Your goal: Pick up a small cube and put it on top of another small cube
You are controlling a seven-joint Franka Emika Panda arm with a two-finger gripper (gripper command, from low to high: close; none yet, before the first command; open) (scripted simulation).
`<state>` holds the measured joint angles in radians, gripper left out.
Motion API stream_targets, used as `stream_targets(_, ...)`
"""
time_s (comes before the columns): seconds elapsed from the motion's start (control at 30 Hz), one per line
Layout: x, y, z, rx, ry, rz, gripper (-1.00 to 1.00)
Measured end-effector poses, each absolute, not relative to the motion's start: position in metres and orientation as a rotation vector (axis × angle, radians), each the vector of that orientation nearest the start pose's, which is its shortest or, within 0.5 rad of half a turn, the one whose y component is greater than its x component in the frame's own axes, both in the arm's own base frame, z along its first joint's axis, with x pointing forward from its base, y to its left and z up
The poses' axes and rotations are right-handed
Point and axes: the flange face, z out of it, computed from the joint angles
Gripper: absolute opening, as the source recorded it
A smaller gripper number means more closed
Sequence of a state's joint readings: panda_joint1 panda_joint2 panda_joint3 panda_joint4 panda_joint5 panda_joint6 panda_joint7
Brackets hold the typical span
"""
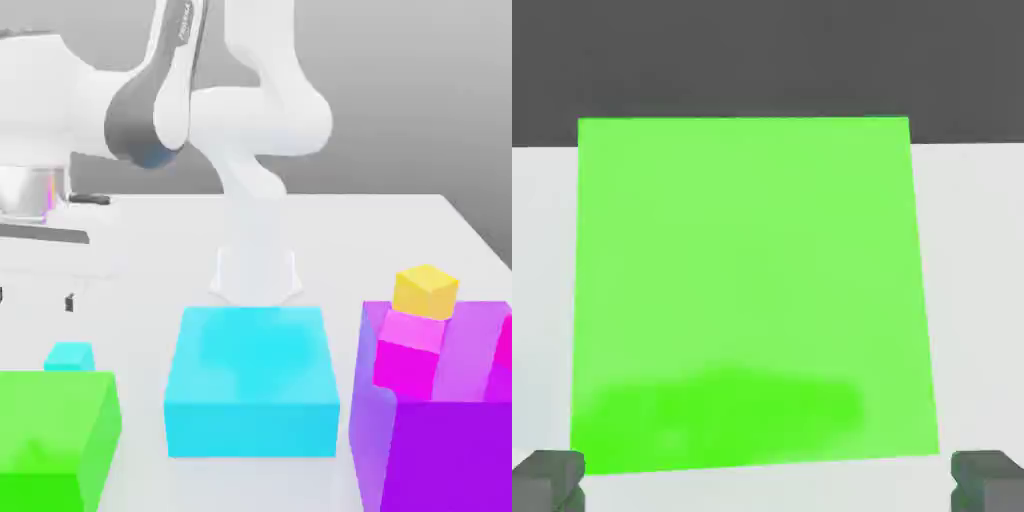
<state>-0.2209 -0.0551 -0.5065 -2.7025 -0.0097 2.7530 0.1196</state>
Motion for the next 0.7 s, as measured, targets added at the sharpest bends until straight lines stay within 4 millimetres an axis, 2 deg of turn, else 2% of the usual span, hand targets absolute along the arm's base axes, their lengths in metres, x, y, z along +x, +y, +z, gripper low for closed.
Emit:
stream_targets(0.07, 0.283, -0.282, 0.216, -2.876, 1.271, -0.053, 0.0)
stream_targets(0.1, 0.275, -0.283, 0.203, -2.876, 1.269, -0.027, 0.0)
stream_targets(0.3, 0.267, -0.284, 0.14, -2.879, 1.264, -0.001, 0.0)
stream_targets(0.33, 0.267, -0.284, 0.134, -2.877, 1.264, 0.0, -1.0)
stream_targets(0.53, 0.266, -0.283, 0.131, -2.875, 1.264, 0.003, -1.0)
stream_targets(0.6, 0.267, -0.284, 0.142, -2.877, 1.264, 0.002, -1.0)
stream_targets(0.7, 0.268, -0.285, 0.169, -2.878, 1.263, 0.001, -1.0)
